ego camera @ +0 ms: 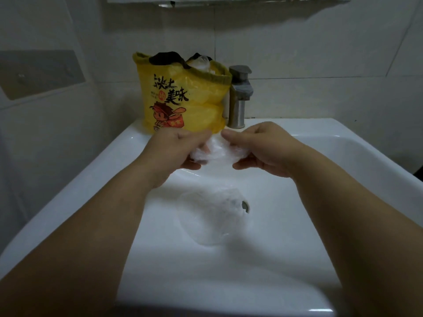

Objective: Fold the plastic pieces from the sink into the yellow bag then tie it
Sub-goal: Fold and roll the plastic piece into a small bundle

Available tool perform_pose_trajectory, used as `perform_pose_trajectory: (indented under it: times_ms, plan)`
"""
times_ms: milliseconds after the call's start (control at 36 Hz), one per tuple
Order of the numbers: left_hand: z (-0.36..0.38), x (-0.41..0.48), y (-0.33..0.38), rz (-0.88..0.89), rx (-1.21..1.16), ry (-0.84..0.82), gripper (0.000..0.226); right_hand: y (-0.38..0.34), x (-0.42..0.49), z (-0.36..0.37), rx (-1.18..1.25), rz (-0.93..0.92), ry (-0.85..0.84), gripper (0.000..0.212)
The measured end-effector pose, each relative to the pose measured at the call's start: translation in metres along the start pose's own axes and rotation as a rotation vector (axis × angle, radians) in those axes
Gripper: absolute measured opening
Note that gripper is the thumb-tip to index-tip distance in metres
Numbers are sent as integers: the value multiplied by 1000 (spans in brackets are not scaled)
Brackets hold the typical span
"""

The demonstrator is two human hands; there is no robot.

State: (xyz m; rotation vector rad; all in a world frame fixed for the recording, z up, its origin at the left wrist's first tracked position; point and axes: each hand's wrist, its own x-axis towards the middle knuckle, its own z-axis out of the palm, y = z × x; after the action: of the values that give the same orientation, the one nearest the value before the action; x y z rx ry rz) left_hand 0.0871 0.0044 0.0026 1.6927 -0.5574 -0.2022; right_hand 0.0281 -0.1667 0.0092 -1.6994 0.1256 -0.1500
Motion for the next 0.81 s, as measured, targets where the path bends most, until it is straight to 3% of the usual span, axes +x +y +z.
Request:
perform_pose_trajectory:
  times_ms: [83,139,361,500,806]
  plan:
    - [4,1,-5,102,107,67,13,0,-1,1,-14,-55,-3,21]
    - [4,2,-7,131,87,93,12,-2,-3,0,1,-72,5,10]
    - [1,3,-7,188,84,113,25,-1,-2,-1,-81,-173,27,36]
    - [-1,2,-8,261,144,148,27,1,-2,-3,-265,-240,41,59]
    - [-1,0,-6,321,301,214,43,2,-1,-5,-484,-378,93,49]
